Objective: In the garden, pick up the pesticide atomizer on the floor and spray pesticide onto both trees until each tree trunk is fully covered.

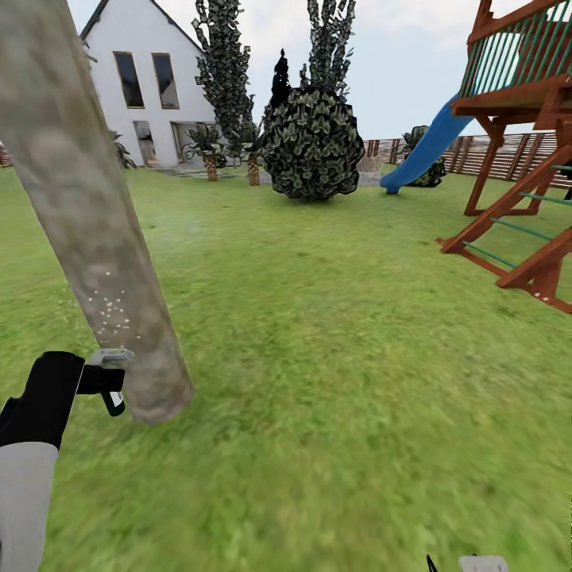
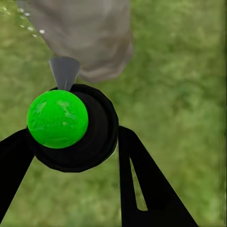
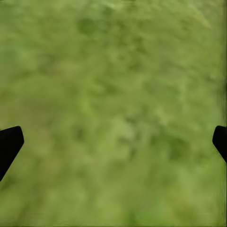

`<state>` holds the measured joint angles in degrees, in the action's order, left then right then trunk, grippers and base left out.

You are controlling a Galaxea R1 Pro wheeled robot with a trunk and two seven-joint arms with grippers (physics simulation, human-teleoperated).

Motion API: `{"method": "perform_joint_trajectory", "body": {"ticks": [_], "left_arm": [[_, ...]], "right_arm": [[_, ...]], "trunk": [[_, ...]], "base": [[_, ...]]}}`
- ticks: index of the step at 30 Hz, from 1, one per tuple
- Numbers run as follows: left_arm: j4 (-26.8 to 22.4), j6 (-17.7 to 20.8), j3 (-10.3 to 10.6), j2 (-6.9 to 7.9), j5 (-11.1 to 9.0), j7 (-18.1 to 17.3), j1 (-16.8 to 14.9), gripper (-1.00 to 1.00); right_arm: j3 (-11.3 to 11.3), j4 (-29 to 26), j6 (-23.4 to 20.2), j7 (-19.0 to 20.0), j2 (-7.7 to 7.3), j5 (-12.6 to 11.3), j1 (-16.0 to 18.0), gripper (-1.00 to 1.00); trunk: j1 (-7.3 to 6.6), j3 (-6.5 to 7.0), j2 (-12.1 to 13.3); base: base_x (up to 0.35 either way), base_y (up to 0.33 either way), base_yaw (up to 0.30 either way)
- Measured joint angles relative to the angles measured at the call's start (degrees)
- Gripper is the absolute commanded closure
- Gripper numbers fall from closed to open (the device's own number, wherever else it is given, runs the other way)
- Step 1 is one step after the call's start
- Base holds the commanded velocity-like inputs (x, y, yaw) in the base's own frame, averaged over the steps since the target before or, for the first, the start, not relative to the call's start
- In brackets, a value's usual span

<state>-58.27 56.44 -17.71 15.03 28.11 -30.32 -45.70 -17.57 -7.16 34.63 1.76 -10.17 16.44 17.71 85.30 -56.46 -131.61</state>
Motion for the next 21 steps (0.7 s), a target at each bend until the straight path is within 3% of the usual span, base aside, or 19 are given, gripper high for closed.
{"method": "perform_joint_trajectory", "body": {"ticks": [9, 19, 21], "left_arm": [[0.0, 0.0, 0.0, 0.08, 0.0, 0.0, 0.0, 1.00], [2.6, -0.3, 0.1, 0.55, 0.4, 0.1, 1.5, 1.00], [3.2, -1.4, -2.0, 0.62, 0.6, 0.1, 2.4, 1.00]], "right_arm": [[0.0, 0.0, 0.0, 0.0, 0.00, 0.0, 0.0, -1.00], [-0.1, 0.0, 0.1, 0.0, -0.06, 0.0, 0.0, -1.00], [-0.1, 0.0, 0.1, 0.0, -0.04, 0.0, 0.0, -1.00]], "trunk": [[0.00, 0.00, 0.0], [0.00, 0.00, 0.0], [0.00, 0.00, 0.0]], "base": [[0.025, -0.273, 0.251], [0.193, -0.230, 0.011], [0.235, -0.191, 0.003]]}}
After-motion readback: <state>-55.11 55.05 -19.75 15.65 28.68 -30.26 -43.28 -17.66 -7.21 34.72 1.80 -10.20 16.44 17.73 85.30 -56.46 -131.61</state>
